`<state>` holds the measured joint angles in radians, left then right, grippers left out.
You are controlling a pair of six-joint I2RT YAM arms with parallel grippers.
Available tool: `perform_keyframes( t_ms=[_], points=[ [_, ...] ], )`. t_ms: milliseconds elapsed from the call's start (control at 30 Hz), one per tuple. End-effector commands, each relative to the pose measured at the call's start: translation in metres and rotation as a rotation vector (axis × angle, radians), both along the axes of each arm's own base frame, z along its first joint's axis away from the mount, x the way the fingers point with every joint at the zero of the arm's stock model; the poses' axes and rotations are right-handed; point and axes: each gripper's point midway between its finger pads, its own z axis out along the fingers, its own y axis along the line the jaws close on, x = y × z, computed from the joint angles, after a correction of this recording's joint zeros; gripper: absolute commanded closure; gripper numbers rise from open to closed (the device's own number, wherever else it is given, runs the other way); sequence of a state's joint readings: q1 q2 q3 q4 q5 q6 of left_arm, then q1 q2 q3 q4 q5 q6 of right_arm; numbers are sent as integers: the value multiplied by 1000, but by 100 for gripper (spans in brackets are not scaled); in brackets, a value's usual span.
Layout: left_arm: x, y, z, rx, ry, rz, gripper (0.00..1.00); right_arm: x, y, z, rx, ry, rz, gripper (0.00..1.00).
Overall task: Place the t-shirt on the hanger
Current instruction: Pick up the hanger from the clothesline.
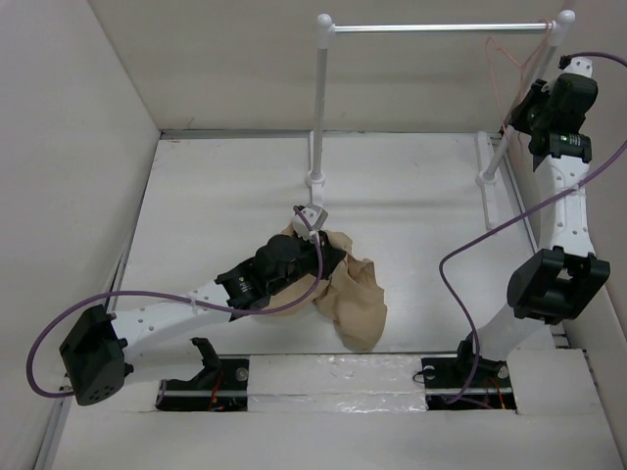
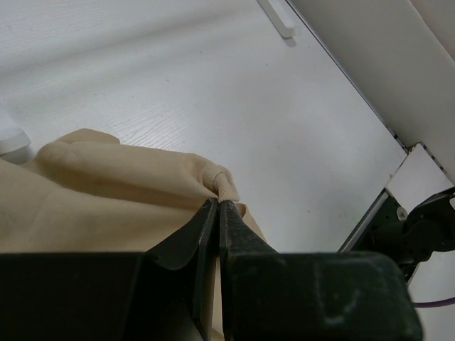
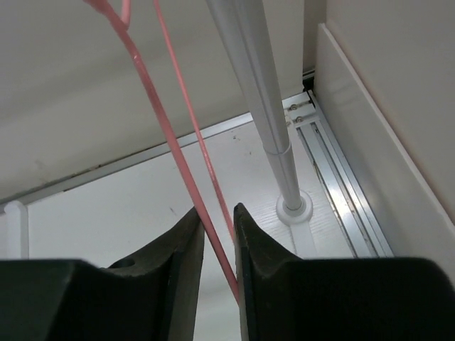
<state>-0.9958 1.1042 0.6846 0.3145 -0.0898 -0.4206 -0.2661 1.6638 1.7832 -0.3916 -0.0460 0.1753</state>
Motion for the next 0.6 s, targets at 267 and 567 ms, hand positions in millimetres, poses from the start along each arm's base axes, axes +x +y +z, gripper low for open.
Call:
perform_keyframes(
  t_ms=[267, 567],
  points=[
    [5, -6, 28, -77, -41, 17, 100, -18, 23, 71, -68, -215, 61, 100],
    [21, -22, 56, -105, -65, 40, 100, -65, 51, 115, -83, -361, 146, 100]
  ],
)
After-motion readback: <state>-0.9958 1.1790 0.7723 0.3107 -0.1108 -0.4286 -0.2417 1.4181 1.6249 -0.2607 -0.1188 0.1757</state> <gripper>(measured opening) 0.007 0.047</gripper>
